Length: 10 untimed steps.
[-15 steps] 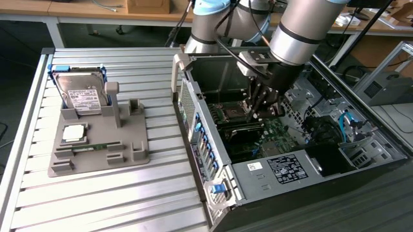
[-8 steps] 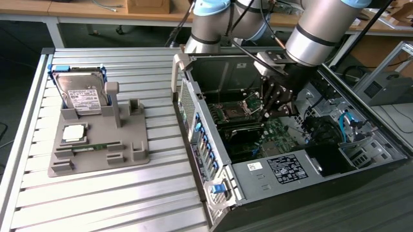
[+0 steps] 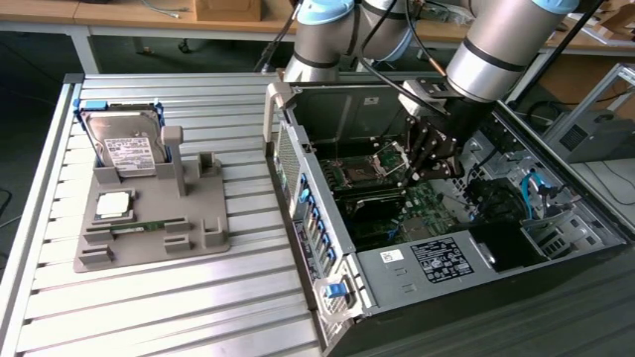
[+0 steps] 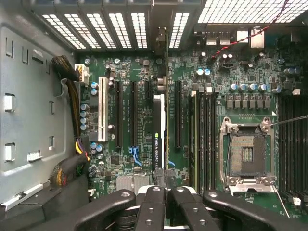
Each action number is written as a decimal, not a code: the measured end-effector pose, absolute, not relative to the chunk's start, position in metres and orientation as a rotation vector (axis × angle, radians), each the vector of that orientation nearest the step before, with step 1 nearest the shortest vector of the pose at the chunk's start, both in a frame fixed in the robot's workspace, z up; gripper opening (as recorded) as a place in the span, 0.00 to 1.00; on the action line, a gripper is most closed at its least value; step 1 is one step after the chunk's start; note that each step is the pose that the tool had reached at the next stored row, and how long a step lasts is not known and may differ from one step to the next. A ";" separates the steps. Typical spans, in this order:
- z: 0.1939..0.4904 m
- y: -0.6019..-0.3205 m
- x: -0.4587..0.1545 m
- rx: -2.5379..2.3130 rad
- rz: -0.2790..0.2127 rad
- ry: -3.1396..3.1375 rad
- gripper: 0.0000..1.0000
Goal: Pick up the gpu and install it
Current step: 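Insert the gpu into the slot, then press down on the gpu until it lock into place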
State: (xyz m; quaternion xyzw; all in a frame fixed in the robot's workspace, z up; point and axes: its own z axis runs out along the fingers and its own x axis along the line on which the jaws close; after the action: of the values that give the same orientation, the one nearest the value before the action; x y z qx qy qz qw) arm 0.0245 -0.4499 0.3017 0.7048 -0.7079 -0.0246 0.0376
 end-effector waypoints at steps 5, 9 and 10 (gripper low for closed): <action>0.302 -0.450 0.025 2.163 -0.076 -2.172 0.11; 0.301 -0.450 0.013 2.163 -0.075 -2.173 0.11; 0.301 -0.450 0.009 2.164 -0.074 -2.173 0.11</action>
State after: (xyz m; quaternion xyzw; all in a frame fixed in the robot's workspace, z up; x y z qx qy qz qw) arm 0.0088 -0.4499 0.3011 0.7049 -0.7080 -0.0242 0.0372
